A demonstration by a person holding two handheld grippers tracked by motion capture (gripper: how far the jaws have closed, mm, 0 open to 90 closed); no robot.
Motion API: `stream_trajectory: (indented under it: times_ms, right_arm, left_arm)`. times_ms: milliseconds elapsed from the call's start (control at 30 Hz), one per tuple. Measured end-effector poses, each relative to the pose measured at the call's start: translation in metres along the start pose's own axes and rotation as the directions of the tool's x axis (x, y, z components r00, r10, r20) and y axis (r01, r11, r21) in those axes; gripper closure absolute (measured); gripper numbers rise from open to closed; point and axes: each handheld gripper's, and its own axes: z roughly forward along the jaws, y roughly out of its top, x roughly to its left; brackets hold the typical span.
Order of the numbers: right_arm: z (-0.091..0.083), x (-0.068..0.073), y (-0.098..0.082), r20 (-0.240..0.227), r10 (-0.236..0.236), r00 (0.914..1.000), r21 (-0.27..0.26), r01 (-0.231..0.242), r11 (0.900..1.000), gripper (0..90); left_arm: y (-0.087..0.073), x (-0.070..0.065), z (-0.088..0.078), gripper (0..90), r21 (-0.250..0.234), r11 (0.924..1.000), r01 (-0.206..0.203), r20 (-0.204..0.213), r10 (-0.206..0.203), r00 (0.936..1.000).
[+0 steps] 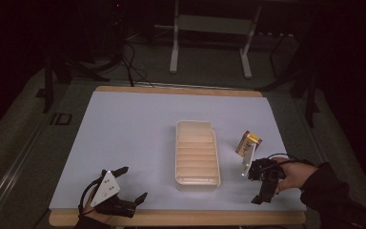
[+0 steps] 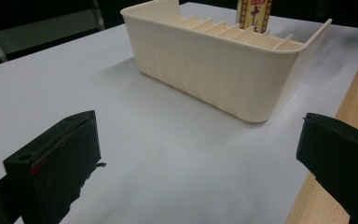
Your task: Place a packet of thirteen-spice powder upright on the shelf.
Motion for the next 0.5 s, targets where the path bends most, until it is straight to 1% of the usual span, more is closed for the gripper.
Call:
stream_trajectory:
  times_ms: [100, 300, 367, 400, 433, 467, 500]
  right_arm:
    - [-0.002, -0.002, 0.005, 0.011, 0.006, 0.9999, 0.003, -0.006, 1.000, 14.7]
    - [-0.005, -0.008, 0.012, 0.008, 0.004, 1.0000, 0.008, -0.004, 1.000, 14.7]
    - [-0.008, -0.009, 0.015, 0.025, -0.008, 0.9997, 0.013, 0.008, 1.000, 15.3]
    - [-0.008, -0.009, 0.015, 0.025, -0.008, 0.9997, 0.013, 0.008, 1.000, 15.3]
    - [-0.013, -0.010, 0.017, 0.035, -0.014, 0.9993, 0.010, 0.014, 1.000, 16.8]
    - [-0.013, -0.010, 0.017, 0.035, -0.014, 0.9993, 0.010, 0.014, 1.000, 16.8]
    - [-0.018, -0.012, 0.018, 0.044, -0.016, 0.9989, 0.001, 0.016, 1.000, 17.0]
  left_arm:
    - [0.000, 0.000, 0.000, 0.0, 0.000, 1.0000, 0.001, 0.002, -0.001, 1.0000]
    - [0.000, 0.000, 0.000, 0.0, 0.002, 1.0000, 0.001, 0.005, -0.001, 1.0000]
    - [0.000, 0.000, 0.000, 0.0, 0.004, 1.0000, 0.002, 0.006, -0.002, 1.0000]
    - [0.000, 0.000, 0.000, 0.0, 0.004, 1.0000, 0.002, 0.006, -0.002, 1.0000]
    - [0.000, 0.000, 0.001, 0.0, 0.004, 1.0000, 0.003, 0.007, -0.003, 1.0000]
    - [0.000, 0.000, 0.001, 0.0, 0.004, 1.0000, 0.003, 0.007, -0.003, 1.0000]
    - [0.000, 0.000, 0.001, 0.0, 0.005, 1.0000, 0.003, 0.007, -0.003, 1.0000]
